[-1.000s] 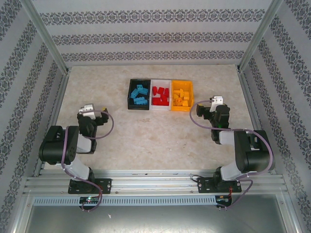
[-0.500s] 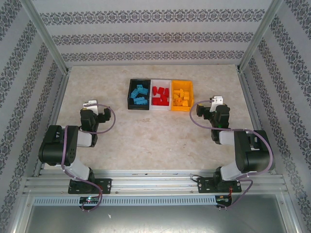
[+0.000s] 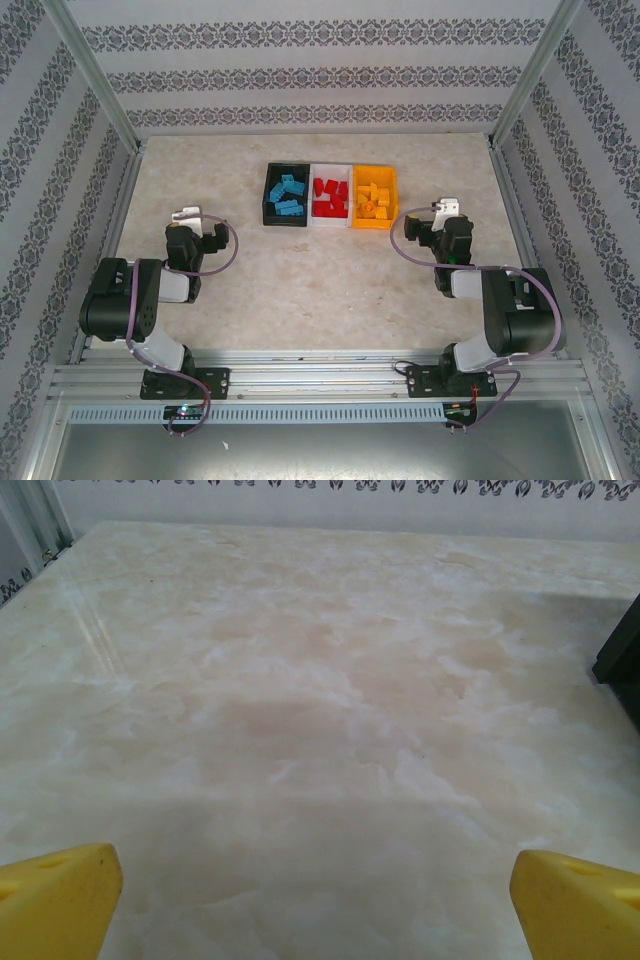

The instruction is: Sort the legos into containers by color

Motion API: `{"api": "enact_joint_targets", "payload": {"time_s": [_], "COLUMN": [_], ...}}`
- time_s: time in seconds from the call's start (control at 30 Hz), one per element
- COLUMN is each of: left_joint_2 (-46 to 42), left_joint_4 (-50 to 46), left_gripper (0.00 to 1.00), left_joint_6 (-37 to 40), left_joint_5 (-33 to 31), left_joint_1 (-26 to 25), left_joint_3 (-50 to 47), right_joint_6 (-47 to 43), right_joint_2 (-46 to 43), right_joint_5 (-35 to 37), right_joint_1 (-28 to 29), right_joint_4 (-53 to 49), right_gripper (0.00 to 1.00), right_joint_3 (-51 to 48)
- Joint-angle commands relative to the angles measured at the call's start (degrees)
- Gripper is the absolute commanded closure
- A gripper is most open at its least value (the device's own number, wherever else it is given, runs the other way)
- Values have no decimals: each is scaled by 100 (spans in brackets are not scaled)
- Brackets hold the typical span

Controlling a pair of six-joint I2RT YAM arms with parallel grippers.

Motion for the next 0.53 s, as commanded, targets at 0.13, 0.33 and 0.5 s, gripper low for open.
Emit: {"api": "enact_joint_targets", "payload": {"time_s": [0.13, 0.33, 0.5], "left_joint_2": [-128, -124, -128], "left_joint_4": [-45, -40, -62], "left_gripper": [0, 0, 0], "left_joint_6": [114, 112, 118], "left_joint_5": [38, 38, 48], "left_joint_1": [-44, -43, -43], "left_joint_3": [-7, -7, 4], "right_joint_6": [16, 41, 25], "right_joint_2": [28, 49, 33], "right_joint_5": [77, 43, 43], "right_joint_1": [36, 10, 19], "right_joint_4": [220, 180, 208], "right_gripper": [2, 2, 2], "right_joint_3": [-44, -17, -35]}}
